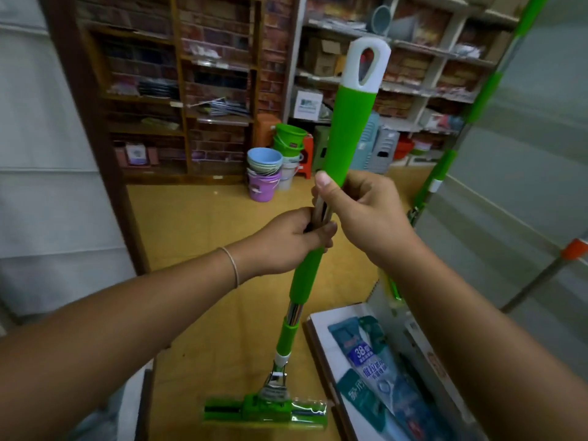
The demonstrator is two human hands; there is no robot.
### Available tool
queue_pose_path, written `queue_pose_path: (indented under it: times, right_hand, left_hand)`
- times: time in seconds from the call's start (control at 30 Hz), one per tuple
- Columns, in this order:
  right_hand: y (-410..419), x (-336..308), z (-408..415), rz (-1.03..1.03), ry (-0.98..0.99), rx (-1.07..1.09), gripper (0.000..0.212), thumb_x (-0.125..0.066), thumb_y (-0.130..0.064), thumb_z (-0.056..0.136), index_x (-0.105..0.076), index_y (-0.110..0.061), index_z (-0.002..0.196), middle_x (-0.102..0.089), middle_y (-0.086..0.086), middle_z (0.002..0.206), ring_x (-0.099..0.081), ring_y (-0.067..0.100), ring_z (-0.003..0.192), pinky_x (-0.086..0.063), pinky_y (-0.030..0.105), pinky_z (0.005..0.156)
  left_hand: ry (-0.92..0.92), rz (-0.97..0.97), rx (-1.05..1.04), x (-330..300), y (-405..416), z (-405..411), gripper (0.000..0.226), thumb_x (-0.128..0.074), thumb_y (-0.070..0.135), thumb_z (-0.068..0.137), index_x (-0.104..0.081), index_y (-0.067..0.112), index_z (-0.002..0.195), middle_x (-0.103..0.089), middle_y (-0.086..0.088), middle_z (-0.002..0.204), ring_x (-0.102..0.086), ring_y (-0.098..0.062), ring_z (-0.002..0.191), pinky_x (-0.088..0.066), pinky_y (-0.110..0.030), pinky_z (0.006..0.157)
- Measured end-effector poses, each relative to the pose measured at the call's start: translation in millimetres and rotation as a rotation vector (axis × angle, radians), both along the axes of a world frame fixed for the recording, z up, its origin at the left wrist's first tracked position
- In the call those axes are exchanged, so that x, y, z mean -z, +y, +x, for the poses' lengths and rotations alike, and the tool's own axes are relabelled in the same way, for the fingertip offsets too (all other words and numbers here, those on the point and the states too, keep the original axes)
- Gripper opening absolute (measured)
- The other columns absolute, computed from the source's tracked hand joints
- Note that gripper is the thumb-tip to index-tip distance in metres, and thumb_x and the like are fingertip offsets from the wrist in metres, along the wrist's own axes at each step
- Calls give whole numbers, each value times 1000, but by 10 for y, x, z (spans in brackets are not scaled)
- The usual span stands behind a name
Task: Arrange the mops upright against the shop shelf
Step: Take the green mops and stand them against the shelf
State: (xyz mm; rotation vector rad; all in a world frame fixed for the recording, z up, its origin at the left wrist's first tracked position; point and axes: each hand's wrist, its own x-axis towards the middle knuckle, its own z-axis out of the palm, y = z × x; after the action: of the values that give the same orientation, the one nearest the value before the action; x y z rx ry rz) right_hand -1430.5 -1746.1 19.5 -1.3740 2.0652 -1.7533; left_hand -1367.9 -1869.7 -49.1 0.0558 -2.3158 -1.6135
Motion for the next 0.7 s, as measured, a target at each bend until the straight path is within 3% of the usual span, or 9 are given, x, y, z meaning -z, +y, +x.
queue_pose_path:
  times: [0.13, 0.2, 0.5, 0.57, 0.7]
  right_hand:
    - [-224, -83, -286, -22, 9, 70, 46, -60, -24, 97, -61, 20, 85, -64, 30, 70, -59, 47, 63, -48, 30, 43]
    - [-317, -105, -476, -29, 10, 110, 45, -61, -25, 96, -61, 19, 85, -65, 31, 71, -60, 46, 63, -49, 29, 43]
    - [-762, 95, -1629, 24, -6, 287, 50, -66, -37, 92, -66, 13, 86, -68, 32, 79, -66, 43, 68, -53, 52, 57]
    - [-872, 137, -1953, 48, -9, 299, 49, -68, -40, 90, -68, 9, 85, -68, 31, 81, -65, 33, 64, -53, 54, 60]
    - [-993, 148, -2541, 81, -45, 283, 43, -68, -33, 91, -68, 9, 82, -67, 23, 71, -56, 15, 55, -50, 35, 51]
  left_hand:
    - [11, 14, 52, -79, -262, -432, 19, -52, 31, 98, -57, 13, 95, -64, -1, 87, -63, -14, 84, -51, -35, 83]
    - [17, 23, 71, -91, -368, -657, 19, -53, 34, 96, -58, 16, 94, -65, 0, 87, -64, -14, 84, -52, -36, 83]
    - [-72, 21, 97, 16, -795, -1813, 8, -55, 24, 98, -59, 18, 93, -69, 0, 86, -67, -13, 84, -48, -25, 75]
    - [-96, 17, 111, 45, -900, -2110, 8, -54, 23, 98, -58, 21, 92, -69, -1, 86, -67, -13, 85, -48, -26, 76]
    - [-126, 29, 164, 17, -1057, -2682, 13, -52, 18, 98, -56, 23, 88, -67, -1, 85, -66, -5, 78, -48, -16, 71]
